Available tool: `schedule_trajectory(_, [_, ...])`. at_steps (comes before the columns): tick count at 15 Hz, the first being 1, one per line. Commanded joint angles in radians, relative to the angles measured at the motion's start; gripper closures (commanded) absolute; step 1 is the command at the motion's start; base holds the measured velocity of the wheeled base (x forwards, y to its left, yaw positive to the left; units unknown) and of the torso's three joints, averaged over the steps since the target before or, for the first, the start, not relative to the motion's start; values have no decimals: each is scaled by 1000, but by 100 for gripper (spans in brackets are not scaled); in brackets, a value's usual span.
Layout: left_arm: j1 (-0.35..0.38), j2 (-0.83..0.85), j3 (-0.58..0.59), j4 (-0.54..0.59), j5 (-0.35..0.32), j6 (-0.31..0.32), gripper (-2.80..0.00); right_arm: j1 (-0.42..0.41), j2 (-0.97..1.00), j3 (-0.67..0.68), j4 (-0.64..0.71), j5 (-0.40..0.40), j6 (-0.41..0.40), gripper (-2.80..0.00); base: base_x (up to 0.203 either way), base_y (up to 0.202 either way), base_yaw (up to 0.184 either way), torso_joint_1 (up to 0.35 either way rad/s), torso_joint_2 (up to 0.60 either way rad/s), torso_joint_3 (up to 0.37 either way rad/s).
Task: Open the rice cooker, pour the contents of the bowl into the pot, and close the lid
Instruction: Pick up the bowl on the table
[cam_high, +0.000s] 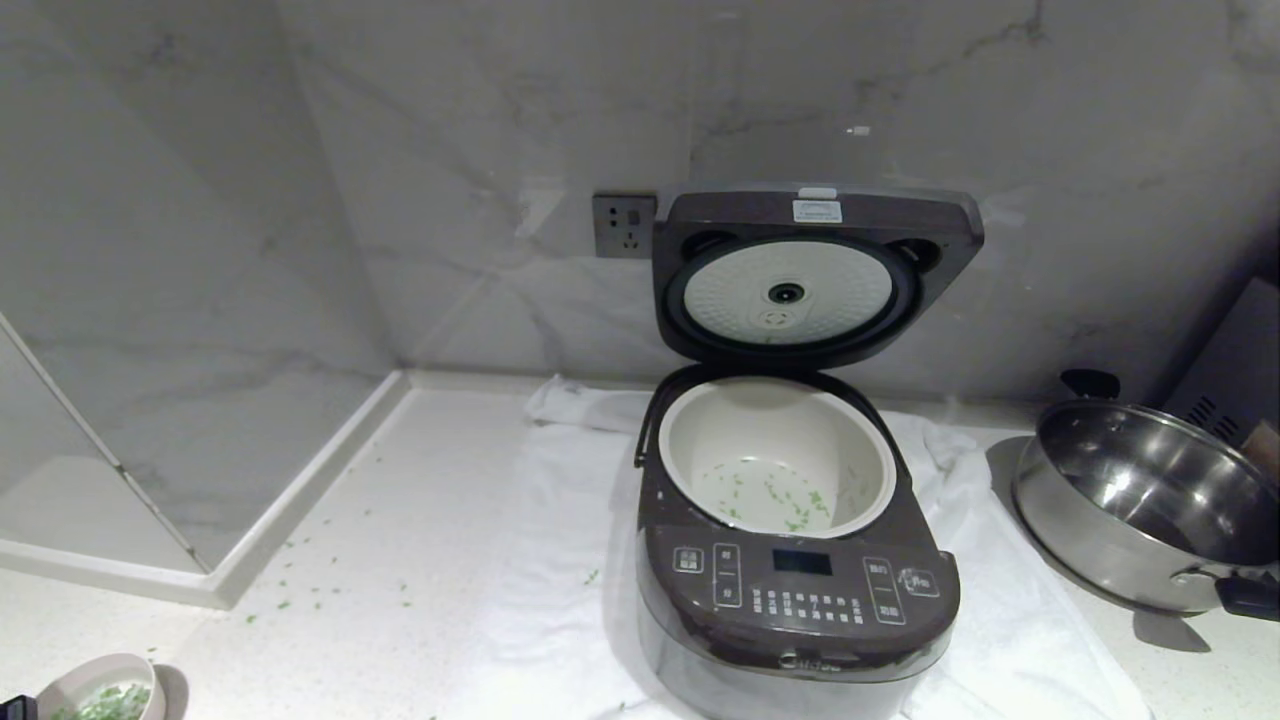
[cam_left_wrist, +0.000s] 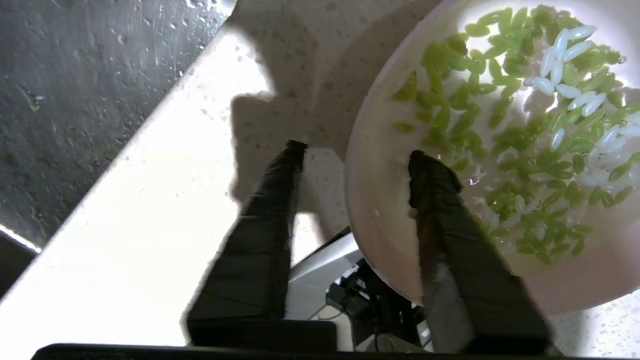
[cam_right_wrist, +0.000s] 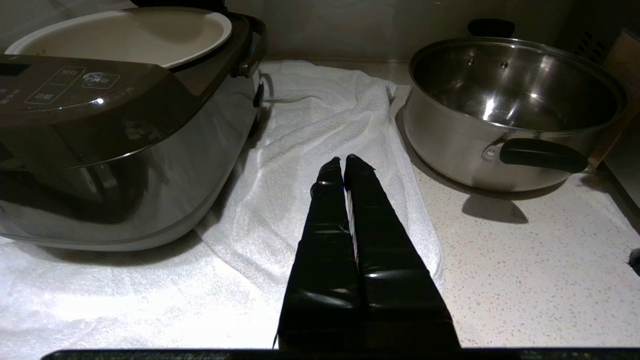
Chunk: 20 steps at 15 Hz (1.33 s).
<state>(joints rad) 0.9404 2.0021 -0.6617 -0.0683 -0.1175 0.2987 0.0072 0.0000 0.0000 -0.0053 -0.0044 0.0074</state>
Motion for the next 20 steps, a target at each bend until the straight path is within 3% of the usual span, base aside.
schedule_trajectory(1, [-4,-7,10,-1,-2,1,0,0,0,2,-1,0,0,0,0,0,0,0,0,0])
schedule_trajectory(8, [-44,-32,30,-2,-8,-11,0,0,0,2,-1,0,0,0,0,0,0,0,0,0])
schedule_trajectory(17, [-215,-89,45,-2,-10,-142,0,0,0,2,-1,0,0,0,0,0,0,0,0,0])
schedule_trajectory(20, [-235,-89,39,-2,-10,-156,0,0,0,2,1,0,0,0,0,0,0,0,0,0])
